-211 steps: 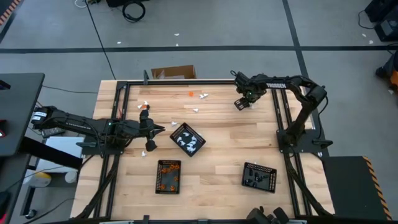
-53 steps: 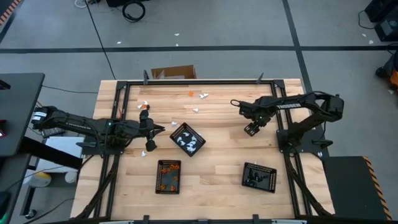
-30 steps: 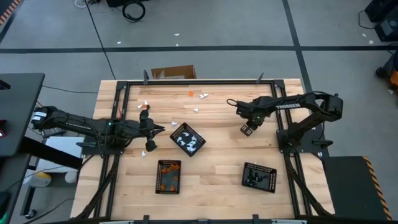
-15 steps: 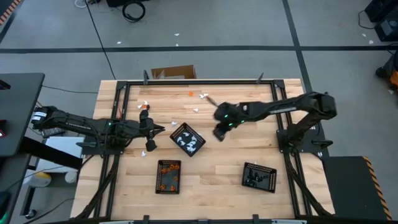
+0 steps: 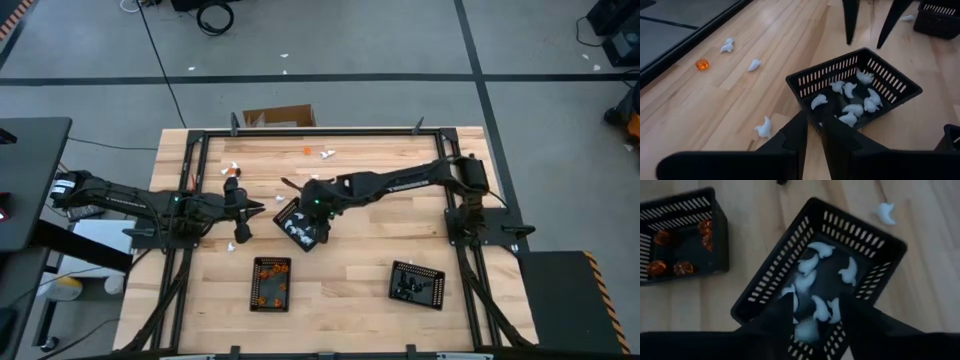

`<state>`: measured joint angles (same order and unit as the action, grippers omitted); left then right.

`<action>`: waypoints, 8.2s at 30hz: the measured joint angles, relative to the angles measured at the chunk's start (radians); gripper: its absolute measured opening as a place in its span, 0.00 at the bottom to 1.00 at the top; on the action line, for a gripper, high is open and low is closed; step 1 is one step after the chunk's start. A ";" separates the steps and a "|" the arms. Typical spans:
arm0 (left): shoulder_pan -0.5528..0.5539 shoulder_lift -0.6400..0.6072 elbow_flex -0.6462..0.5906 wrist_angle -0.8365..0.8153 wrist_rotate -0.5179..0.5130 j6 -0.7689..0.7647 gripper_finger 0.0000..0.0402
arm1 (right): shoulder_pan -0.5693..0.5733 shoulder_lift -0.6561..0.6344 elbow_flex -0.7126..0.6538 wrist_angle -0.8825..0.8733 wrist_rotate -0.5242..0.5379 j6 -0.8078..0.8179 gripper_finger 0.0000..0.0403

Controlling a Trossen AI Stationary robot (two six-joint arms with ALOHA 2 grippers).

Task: Sort Halloween decoration
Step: Put the white ghost toy into the middle black basket

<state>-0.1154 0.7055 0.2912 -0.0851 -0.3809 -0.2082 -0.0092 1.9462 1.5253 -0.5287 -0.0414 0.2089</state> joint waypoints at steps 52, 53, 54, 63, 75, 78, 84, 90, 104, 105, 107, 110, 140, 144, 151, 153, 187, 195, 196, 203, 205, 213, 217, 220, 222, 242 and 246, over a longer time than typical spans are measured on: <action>0.001 0.001 0.000 -0.011 0.000 0.020 0.19 | -0.537 0.357 0.320 -0.319 0.072 -0.080 0.47; 0.001 0.001 0.000 -0.011 0.000 0.020 0.19 | -0.537 0.357 0.320 -0.319 0.075 -0.082 0.44; 0.001 0.001 0.000 -0.011 0.000 0.020 0.19 | -0.537 0.357 0.320 -0.319 0.077 -0.083 0.42; 0.001 0.001 0.000 -0.021 0.000 0.020 0.19 | -0.536 0.357 0.320 -0.340 0.079 -0.126 0.19; 0.001 0.001 0.000 -0.026 0.000 0.020 0.19 | -0.486 0.332 0.319 -0.433 0.077 -0.141 0.10; 0.001 0.001 0.000 -0.026 0.000 0.020 0.19 | -0.436 0.298 0.320 -0.487 0.060 -0.133 0.10; 0.001 0.001 0.000 -0.025 0.000 0.020 0.19 | -0.291 0.197 0.320 -0.507 0.013 -0.129 0.11; 0.001 0.001 0.000 -0.025 0.000 0.020 0.19 | -0.157 0.105 0.321 -0.440 -0.070 -0.184 0.13; 0.000 0.001 -0.001 -0.025 0.000 0.020 0.19 | -0.056 0.134 0.318 -0.404 -0.136 -0.254 0.28; 0.000 0.001 -0.001 -0.026 0.000 0.020 0.19 | -0.061 0.133 0.318 -0.399 -0.136 -0.253 0.32; 0.000 0.001 -0.001 -0.026 0.000 0.020 0.19 | -0.073 0.132 0.319 -0.399 -0.129 -0.253 0.39; 0.000 0.001 -0.001 -0.024 0.000 0.020 0.19 | -0.107 0.131 0.319 -0.402 -0.034 -0.249 0.46; 0.000 0.001 -0.001 -0.015 0.000 0.055 0.19 | -0.373 0.359 0.505 -0.414 0.041 -0.160 0.49; 0.000 0.001 -0.001 -0.014 0.000 0.055 0.19 | -0.402 0.360 0.490 -0.451 0.041 -0.133 0.49; 0.000 0.001 -0.001 0.026 0.000 0.059 0.19 | -0.403 0.397 0.514 -0.431 0.020 -0.108 0.49; 0.000 0.001 -0.001 0.029 0.000 0.057 0.19 | -0.403 0.440 0.542 -0.462 0.014 -0.105 0.49; 0.000 0.001 -0.001 0.014 0.018 0.029 0.19 | -0.405 0.516 0.777 -0.677 -0.018 -0.255 0.32; 0.000 0.001 -0.001 -0.035 0.027 0.003 0.19 | -0.438 0.506 0.759 -0.613 -0.162 -0.447 0.35; 0.000 0.001 -0.001 -0.048 0.027 -0.005 0.19 | -0.438 0.506 0.753 -0.594 -0.147 -0.453 0.35; 0.000 0.001 -0.001 -0.086 0.027 -0.052 0.19 | -0.455 0.470 0.685 -0.498 -0.134 -0.473 0.35; 0.000 0.001 -0.001 -0.091 0.027 -0.055 0.19 | -0.471 0.463 0.642 -0.480 -0.137 -0.474 0.35; 0.000 0.001 -0.001 -0.092 0.026 -0.058 0.19 | -0.515 0.351 0.451 -0.332 -0.134 -0.523 0.35; 0.000 0.001 -0.001 -0.091 0.026 -0.055 0.19 | -0.530 0.309 0.397 -0.316 -0.132 -0.559 0.37; 0.000 0.001 -0.001 -0.078 0.026 -0.035 0.19 | -0.532 0.306 0.372 -0.317 -0.103 -0.552 0.42; 0.000 0.001 -0.001 -0.066 0.026 -0.035 0.19 | -0.527 0.307 0.353 -0.303 -0.037 -0.539 0.48; 0.001 0.001 0.000 0.007 -0.037 0.021 0.19 | -0.515 0.417 0.561 -0.342 -0.051 -0.368 0.64; 0.001 0.001 -0.001 0.023 -0.037 0.035 0.19 | -0.516 0.536 0.767 -0.594 0.000 -0.419 0.64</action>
<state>-0.1146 0.7063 0.2907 -0.0621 -0.4179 -0.1730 -0.5256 2.4824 2.2921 -1.1223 -0.0411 -0.2097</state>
